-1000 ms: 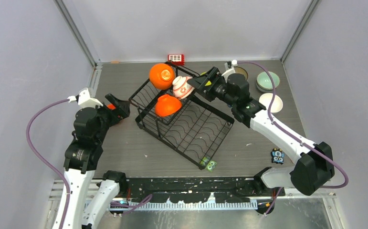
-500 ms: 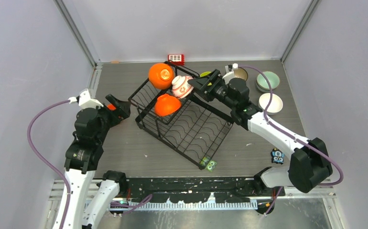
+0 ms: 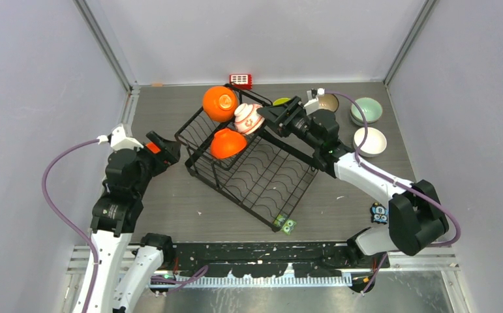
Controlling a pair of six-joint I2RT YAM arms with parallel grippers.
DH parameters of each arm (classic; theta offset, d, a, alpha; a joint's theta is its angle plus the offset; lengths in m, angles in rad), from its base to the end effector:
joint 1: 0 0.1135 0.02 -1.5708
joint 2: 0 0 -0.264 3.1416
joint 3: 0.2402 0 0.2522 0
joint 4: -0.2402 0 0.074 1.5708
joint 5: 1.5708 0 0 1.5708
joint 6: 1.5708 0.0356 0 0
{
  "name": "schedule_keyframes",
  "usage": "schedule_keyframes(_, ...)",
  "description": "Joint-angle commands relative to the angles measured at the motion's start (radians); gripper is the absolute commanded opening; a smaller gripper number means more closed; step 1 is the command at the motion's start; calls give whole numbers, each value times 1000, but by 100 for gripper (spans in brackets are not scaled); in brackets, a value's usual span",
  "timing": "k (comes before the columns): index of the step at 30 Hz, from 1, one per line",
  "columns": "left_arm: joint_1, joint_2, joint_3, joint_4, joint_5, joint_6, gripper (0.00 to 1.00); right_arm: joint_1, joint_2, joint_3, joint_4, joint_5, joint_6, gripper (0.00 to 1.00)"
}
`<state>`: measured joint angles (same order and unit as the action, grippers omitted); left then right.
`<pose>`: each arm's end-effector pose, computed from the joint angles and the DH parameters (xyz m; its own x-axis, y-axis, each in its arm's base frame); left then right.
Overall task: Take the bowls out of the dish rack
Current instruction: Pick up the bowl from the dish rack.
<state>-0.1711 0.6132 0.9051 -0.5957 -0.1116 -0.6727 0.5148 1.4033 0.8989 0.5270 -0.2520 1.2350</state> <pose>0.1246 -0.0175 0.3607 -0.2707 -0.5816 -0.7671 -0.1332 0.8118 -0.5685 0.2810 0.1692 0.3104 -0.6485 0.6836 -0.3348 -0.2472 0.2268 0.9421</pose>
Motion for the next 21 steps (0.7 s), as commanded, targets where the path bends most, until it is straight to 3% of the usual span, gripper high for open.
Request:
schedule_keyframes(1, -5, -5, -2, 34, 12, -2, 86, 3, 1, -3, 100, -36, 25, 55)
schedule_keyframes(13, -5, -12, -18, 34, 9, -3, 86, 4, 54, -14, 198, -88, 57, 52)
schedule_keyframes(21, -4, -10, -21, 36, 7, -2, 86, 3, 73, -35, 266, -96, 75, 44)
